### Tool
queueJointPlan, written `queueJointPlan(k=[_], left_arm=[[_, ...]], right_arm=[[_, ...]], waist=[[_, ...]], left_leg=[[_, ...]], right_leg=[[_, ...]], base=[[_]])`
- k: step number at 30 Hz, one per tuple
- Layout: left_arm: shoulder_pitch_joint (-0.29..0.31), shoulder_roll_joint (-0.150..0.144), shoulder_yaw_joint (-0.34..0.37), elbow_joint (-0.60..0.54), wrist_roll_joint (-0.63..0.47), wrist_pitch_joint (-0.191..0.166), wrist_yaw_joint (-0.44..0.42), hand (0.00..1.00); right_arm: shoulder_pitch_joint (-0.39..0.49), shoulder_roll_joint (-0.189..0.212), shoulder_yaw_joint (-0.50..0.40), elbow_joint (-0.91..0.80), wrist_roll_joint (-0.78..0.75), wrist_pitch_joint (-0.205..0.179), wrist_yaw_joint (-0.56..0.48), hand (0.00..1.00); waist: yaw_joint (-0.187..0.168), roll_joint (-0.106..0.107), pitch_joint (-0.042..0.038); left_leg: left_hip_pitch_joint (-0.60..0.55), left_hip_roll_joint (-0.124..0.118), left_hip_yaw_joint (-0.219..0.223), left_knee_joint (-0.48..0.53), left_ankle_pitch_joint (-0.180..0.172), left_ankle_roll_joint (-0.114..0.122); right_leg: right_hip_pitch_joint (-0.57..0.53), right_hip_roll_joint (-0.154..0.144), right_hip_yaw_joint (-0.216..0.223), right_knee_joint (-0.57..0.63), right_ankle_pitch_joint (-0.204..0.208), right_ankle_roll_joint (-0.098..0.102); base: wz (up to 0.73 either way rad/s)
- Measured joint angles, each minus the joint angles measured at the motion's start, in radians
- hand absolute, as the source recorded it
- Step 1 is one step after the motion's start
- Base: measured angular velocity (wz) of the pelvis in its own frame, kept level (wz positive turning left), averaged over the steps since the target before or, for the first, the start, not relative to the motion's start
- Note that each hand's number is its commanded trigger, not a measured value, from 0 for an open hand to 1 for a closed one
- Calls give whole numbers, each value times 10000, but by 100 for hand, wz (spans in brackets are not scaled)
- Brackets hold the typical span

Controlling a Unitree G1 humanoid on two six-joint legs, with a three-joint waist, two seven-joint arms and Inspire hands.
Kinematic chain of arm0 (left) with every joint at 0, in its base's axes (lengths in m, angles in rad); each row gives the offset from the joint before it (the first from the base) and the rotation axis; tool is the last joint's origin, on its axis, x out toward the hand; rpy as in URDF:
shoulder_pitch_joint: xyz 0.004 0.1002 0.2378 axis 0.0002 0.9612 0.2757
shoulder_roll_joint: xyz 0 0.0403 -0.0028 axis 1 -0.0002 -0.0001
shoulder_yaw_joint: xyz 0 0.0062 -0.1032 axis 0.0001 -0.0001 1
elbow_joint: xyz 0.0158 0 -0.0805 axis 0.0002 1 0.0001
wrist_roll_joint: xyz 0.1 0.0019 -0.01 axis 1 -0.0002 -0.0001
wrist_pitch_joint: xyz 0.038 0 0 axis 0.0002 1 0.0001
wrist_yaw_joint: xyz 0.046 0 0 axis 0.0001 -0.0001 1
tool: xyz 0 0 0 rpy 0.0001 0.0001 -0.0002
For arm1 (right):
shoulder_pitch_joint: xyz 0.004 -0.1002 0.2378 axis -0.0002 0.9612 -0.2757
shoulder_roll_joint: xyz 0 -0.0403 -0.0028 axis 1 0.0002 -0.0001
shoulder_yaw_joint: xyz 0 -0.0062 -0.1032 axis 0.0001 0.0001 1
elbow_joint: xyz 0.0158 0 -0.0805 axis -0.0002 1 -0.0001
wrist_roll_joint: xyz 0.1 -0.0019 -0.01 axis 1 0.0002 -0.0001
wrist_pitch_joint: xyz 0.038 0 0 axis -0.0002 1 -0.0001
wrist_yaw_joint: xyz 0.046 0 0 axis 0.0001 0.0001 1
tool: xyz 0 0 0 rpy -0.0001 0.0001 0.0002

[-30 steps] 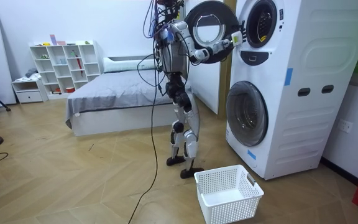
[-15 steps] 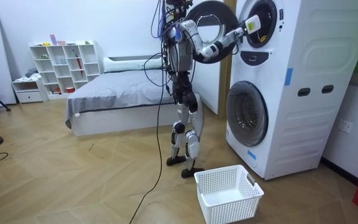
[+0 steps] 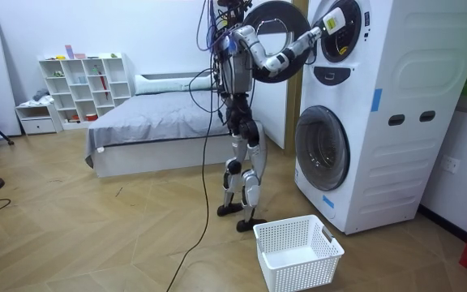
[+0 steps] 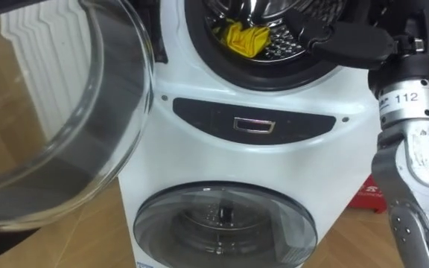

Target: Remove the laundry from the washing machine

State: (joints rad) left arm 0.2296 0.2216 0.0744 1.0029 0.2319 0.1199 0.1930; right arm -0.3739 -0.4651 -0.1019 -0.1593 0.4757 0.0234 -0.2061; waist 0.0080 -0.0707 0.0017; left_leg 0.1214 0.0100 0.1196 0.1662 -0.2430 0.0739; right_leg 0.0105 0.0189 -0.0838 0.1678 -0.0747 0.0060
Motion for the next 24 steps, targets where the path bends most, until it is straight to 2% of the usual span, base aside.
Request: queueJointPlan(k=[2,4,7,14,19,24], left_arm=[[36,36,3,18,3,80,-6,0],[77,59,10,16,58,142,-25,0],[100,59,8,4,238,295,-91,0],[207,-31,10,-18,435,568,-91,0],[232,-49,19,-14,425,638,-96,0],[103,-22,-37,19,409,686,-300,0]], right_arm=[[0,-3,-2,291,16,-152,117,0],[-27,-8,-13,471,6,-163,241,0],[-236,-16,22,1117,-7,-287,597,0],[-769,-15,207,1946,-2,-351,946,0],[-789,-15,283,2065,-149,-365,887,0],[-801,28,709,2088,-1721,-417,874,0]], waist=[[-1,-23,23],[16,-88,9],[202,-200,31],[278,-207,29],[549,-208,27],[687,-237,8]], left_leg=[[50,0,-113,10,-8,-15],[50,-1,-143,13,1,-38],[78,10,-127,32,10,-118],[27,49,-152,186,49,-213],[-25,118,-171,357,51,-317],[-36,165,-186,346,142,-468]], right_leg=[[86,-4,-62,2,-12,-19],[95,-21,-117,29,-35,-56],[87,-17,-158,30,9,-147],[106,-34,-238,40,82,-301],[111,10,-306,85,52,-437],[33,75,-289,200,-45,-557]], base=[[14],[3],[-10],[-1],[1],[0]])
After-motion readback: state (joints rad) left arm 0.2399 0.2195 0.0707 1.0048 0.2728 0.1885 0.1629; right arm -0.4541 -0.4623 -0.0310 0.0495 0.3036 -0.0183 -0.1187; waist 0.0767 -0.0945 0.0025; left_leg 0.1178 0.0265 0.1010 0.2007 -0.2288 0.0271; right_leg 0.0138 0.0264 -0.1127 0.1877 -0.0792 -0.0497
